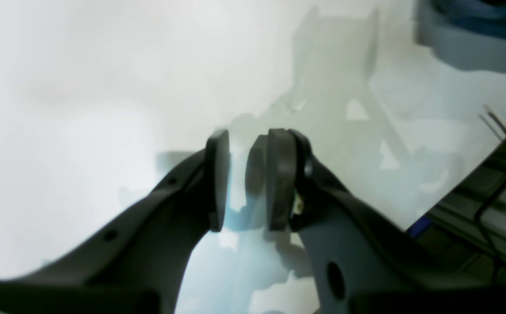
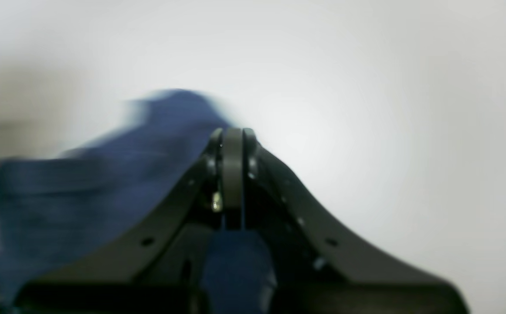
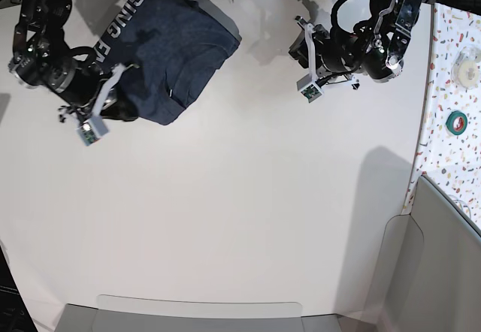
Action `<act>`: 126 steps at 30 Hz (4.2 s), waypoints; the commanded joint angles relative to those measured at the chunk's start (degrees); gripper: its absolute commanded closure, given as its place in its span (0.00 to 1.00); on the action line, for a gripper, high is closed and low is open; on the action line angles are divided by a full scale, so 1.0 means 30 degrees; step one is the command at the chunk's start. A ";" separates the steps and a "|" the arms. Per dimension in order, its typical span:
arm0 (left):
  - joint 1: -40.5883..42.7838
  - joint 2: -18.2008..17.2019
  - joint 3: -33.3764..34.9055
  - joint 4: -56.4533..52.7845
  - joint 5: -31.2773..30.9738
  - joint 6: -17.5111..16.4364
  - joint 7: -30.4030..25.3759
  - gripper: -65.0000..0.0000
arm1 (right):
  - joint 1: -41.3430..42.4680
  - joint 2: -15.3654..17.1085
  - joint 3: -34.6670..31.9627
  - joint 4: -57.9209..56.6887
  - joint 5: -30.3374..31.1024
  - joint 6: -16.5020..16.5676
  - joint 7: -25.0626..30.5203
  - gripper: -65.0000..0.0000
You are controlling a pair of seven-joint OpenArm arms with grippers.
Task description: Layout the t-shirt on the table in an organized manner, then fold the t-shirt properly
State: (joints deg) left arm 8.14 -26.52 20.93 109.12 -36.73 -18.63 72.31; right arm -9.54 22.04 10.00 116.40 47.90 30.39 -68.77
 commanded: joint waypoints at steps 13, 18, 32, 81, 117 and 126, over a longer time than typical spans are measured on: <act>-0.0326 -0.0228 -0.0251 0.0242 -0.0108 0.0072 -0.0266 0.78 | -0.3047 0.2777 -0.3670 0.0394 0.1132 0.0082 0.0375 1.00; -0.0296 -0.0170 -0.0251 0.0242 -0.0108 0.0072 -0.0295 0.78 | -0.3369 0.2689 -0.3846 0.0219 -0.0977 -0.0006 0.0404 1.00; -0.0208 0.0123 -0.0104 0.0242 -0.0108 0.0072 -0.0324 0.78 | -0.3311 -0.0915 -0.2410 -0.4265 -1.0531 -0.0622 0.1752 1.00; 0.0173 0.0973 -0.1364 0.3377 -0.0225 0.0072 -0.1291 0.78 | 0.1378 -0.2527 0.9575 0.0101 -0.8479 -0.0827 0.1694 1.00; 1.8634 0.6160 -1.1797 0.2469 0.3613 0.0072 -2.6698 0.93 | -1.8402 -0.4520 -0.1531 -0.0895 -1.9175 -0.5339 2.8507 1.00; 2.0158 0.6951 -1.0449 -0.3509 0.3555 0.0072 -2.6669 0.93 | -1.9780 -0.5545 -0.2176 -0.8074 -1.9146 -0.5339 2.8536 1.00</act>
State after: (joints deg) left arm 67.35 -5.56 -10.28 97.91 -25.69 -17.96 -6.31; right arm -67.72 5.19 3.29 91.59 -10.04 14.74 16.05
